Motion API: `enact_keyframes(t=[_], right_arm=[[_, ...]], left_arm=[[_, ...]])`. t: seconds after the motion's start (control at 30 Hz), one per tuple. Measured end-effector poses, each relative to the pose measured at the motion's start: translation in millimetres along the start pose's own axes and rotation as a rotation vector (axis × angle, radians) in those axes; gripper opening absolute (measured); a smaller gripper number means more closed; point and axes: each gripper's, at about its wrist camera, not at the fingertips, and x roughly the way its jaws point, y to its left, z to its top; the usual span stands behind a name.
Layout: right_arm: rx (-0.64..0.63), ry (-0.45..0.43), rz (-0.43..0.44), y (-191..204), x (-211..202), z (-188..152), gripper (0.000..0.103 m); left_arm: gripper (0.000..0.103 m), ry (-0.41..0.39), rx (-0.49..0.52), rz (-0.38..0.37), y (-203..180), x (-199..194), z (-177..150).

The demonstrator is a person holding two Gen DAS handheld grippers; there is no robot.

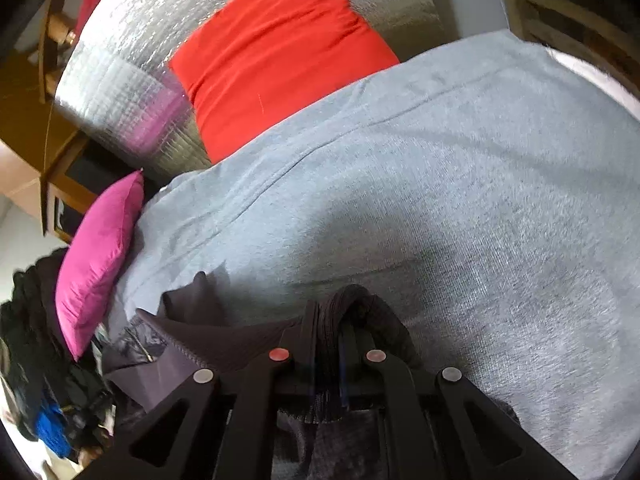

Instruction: Fold large clothes

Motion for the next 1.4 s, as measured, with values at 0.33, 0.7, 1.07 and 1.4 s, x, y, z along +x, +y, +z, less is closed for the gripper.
enact_keyframes(t=[0.33,0.7,1.07,1.4], right_arm=[[0.071,-0.11,0.056,-3,-39,6,0.103],[-0.249,-0.072,-0.059,11,-68,9,0.081],[-0.42,0.018,-0.055,10,-25,13,0.067],[-0.49,0.079,0.052,26,-3,21,0.078]], left_arm=[[0.078,-0.152,-0.136,-0.021,37,-46,9],[0.078,-0.176,0.224,0.05,27,-43,10],[0.078,-0.05,0.414,-0.071,-12,8,24],[0.086,0.001,0.419,-0.162,-21,13,28]])
